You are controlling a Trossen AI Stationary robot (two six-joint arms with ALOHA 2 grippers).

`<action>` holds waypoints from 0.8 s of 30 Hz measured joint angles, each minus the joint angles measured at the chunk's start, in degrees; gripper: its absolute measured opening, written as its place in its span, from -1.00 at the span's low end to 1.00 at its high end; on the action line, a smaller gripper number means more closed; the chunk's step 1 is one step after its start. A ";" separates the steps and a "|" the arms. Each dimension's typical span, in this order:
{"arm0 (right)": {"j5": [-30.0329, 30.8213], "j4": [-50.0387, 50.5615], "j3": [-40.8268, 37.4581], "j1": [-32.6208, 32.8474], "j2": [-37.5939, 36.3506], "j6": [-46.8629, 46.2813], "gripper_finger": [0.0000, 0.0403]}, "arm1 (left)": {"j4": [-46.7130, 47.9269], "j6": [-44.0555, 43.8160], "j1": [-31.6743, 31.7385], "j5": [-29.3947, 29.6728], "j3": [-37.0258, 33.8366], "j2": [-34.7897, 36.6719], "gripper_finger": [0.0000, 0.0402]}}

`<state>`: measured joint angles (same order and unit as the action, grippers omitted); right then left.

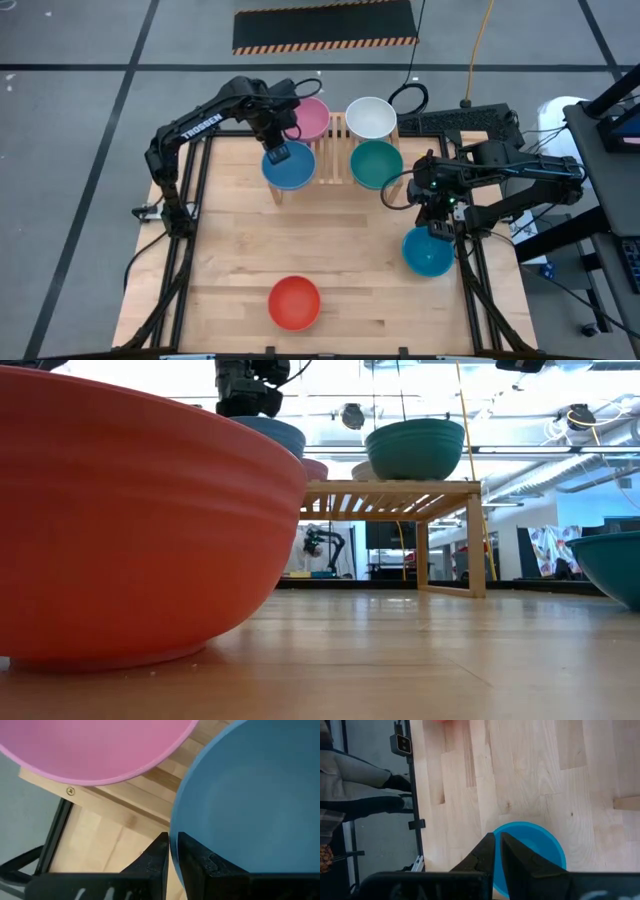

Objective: Place and stack bowls onto a shelf
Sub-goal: Put the left blue bowl on the shelf

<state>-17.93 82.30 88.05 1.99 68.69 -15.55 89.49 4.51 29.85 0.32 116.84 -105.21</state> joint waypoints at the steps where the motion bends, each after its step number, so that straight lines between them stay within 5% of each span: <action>1: 0.00 0.00 0.00 -0.01 0.00 0.00 -0.88 | -0.11 0.34 -0.08 0.00 0.02 0.34 -0.77; 24: 0.02 -1.16 0.00 0.00 0.00 1.70 -0.88 | 0.52 -6.14 0.13 3.56 -1.70 11.25 -0.77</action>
<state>-17.91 81.14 88.05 1.99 68.69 -13.85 90.01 -1.63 29.97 3.87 115.14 -93.96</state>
